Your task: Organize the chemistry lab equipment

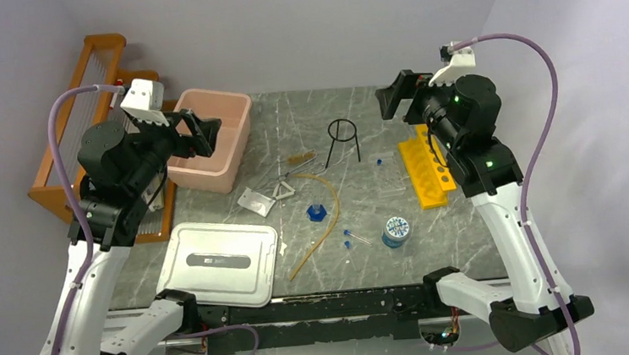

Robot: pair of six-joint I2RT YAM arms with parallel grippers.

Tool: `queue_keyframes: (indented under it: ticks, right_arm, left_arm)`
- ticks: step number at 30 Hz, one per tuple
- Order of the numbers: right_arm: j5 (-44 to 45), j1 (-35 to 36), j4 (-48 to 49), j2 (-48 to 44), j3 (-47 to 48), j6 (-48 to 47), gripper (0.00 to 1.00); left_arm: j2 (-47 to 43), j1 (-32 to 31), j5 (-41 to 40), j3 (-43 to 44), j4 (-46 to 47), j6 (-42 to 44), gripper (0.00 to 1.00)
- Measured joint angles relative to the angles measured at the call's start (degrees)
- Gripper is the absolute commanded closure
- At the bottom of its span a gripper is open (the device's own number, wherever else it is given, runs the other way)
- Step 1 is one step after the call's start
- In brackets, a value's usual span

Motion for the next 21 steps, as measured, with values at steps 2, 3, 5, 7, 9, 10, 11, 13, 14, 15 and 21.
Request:
queue_keyframes:
  ticks: [2,3,5,7,9,10,11,13,14,15,21]
  right_arm:
    - [0.31,0.33,0.31,-0.42,0.0,-0.17,0.0]
    - [0.42,0.42,0.44,-0.55,0.0,-0.24,0.0]
    - [0.72,0.61,0.55,-0.68,0.0,-0.24,0.0]
    - [0.98,0.7,0.66,-0.66,0.0,-0.22,0.0]
    - [1.4,0.72,0.74,-0.66,0.0,-0.17,0.0]
    - [1.73,0.74,0.79,-0.66,0.0,-0.04,0.0]
    - [2.1,0.79,0.87,-0.66,-0.07,0.04,0.0]
    - [2.56,0.79,1.38,-0.72,-0.66,0.31,0.01]
    - [2.62,0.79,1.49,-0.74,-1.16,0.5,0.01]
    - [2.6,0.79,1.62,-0.74,-1.73,0.72,0.02]
    - [1.01,0.85,0.9,2.03,-4.52,4.44,0.13]
  left_arm:
    - [-0.22,0.04,0.92,-0.11,0.33,0.0,0.05]
    - [-0.26,0.11,1.66,-0.11,0.55,0.02,0.04]
    - [-0.33,0.2,3.5,-0.11,0.79,0.07,0.03]
    - [-0.46,0.24,5.33,-0.11,1.16,0.15,0.03]
    - [-0.83,0.26,7.65,-0.11,2.21,0.35,0.06]
    - [-1.09,0.28,8.87,-0.15,2.8,0.35,0.06]
    - [-1.62,0.28,10.25,-0.63,4.13,0.35,0.06]
    - [-2.62,0.28,11.87,-2.29,6.51,-0.04,0.06]
    - [-2.8,0.28,12.17,-3.3,7.43,-0.48,0.06]
    - [-2.99,0.28,12.48,-4.13,7.96,-1.2,0.06]
    - [3.43,0.31,13.4,-6.19,9.01,-4.63,0.08]
